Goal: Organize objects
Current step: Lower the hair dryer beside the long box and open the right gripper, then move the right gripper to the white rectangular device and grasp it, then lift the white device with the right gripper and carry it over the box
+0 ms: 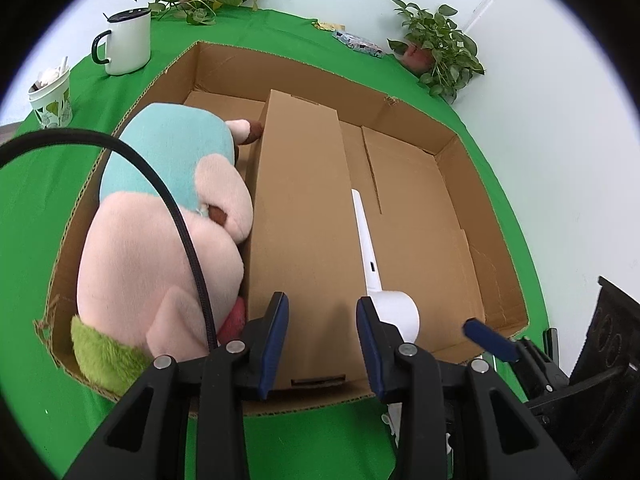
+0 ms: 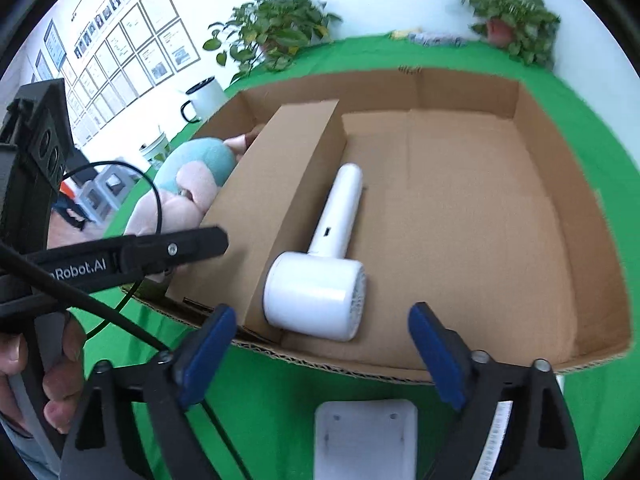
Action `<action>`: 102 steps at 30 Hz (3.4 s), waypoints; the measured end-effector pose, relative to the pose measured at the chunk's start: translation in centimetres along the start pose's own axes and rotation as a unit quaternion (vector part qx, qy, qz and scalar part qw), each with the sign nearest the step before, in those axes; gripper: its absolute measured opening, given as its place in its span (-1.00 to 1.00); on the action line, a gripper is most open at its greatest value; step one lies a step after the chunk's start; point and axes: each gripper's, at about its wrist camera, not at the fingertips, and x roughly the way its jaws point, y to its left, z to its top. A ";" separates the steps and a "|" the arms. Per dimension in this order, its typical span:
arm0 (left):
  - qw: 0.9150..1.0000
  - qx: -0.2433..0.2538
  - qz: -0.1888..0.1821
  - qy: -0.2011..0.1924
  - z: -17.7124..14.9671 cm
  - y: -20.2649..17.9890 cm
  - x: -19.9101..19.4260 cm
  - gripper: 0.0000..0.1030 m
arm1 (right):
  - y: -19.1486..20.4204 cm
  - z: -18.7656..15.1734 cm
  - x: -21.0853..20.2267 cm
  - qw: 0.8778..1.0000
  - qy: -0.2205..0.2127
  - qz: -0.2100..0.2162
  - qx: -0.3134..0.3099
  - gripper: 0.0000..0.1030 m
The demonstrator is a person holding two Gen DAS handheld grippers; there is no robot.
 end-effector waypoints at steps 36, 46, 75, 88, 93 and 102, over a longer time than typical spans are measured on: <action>0.993 0.060 0.015 -0.096 -10.1 -2.9 -4.1 0.55 | -2.3 -14.3 -6.7 0.996 -0.043 0.032 -0.065 0.98; 0.997 0.049 -0.034 -0.052 -10.7 -3.3 -1.8 0.53 | -0.9 -14.7 -5.0 0.991 -0.016 -0.040 -0.125 0.25; 0.963 -0.019 -0.233 0.133 -13.7 -4.5 5.5 0.13 | -0.1 -15.9 -5.7 0.993 -0.007 -0.018 -0.114 0.73; 0.968 0.010 -0.200 0.153 -14.9 -5.6 6.5 -0.44 | -1.4 -16.2 -5.2 0.995 -0.005 -0.029 -0.095 0.34; 0.969 0.023 -0.203 0.135 -14.3 -5.4 4.5 -0.49 | -1.3 -16.3 -6.1 0.995 -0.026 -0.027 -0.089 0.33; 0.971 0.051 -0.217 0.092 -12.7 -6.4 0.3 -0.59 | -0.2 -14.1 -8.7 0.993 -0.069 -0.035 -0.087 0.33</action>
